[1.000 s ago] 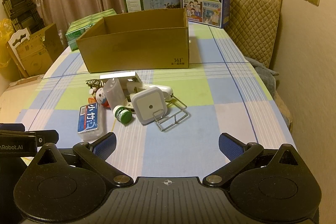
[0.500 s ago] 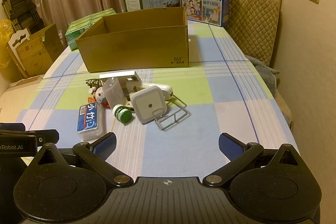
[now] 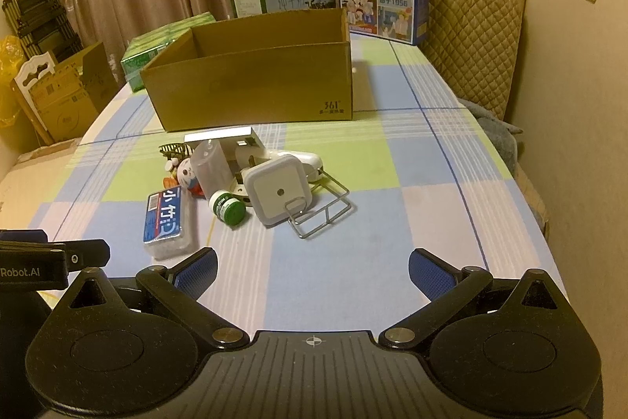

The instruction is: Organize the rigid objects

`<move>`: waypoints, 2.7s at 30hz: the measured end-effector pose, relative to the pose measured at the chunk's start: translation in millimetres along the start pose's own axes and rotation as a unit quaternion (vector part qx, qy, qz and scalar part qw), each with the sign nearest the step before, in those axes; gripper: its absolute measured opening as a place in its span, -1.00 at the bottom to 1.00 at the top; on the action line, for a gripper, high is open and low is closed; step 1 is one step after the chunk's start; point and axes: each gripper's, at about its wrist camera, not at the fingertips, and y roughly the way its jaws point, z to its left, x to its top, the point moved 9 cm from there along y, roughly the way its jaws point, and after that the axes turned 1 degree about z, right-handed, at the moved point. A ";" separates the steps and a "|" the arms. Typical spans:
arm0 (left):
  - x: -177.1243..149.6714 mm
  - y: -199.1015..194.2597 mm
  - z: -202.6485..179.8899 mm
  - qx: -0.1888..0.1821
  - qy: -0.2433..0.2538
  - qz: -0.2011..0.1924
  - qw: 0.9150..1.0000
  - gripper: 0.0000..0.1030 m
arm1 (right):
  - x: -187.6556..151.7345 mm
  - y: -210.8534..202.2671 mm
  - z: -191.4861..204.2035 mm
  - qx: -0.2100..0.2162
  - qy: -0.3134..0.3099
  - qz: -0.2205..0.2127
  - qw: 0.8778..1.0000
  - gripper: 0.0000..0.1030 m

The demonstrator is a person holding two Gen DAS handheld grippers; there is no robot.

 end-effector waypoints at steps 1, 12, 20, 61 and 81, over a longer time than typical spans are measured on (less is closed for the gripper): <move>-0.4 0.0 0.0 0.000 0.000 0.000 1.000 0.83 | -0.6 0.5 -0.3 0.000 0.000 0.000 1.000 0.96; -0.6 3.7 1.8 0.002 -0.002 0.002 1.000 0.83 | -3.6 5.0 -1.2 0.004 0.004 0.005 1.000 0.96; 2.6 12.1 2.7 0.002 -0.002 0.006 1.000 0.83 | -3.2 10.9 -6.1 0.005 0.007 0.008 1.000 0.96; 29.2 112.5 10.0 0.001 -0.013 0.059 0.998 0.83 | 30.0 162.5 -9.8 0.104 -0.210 0.103 0.967 0.63; 24.3 141.7 15.9 -0.005 -0.036 0.080 0.996 0.72 | 23.6 156.4 -26.3 0.030 -0.138 0.087 0.986 0.27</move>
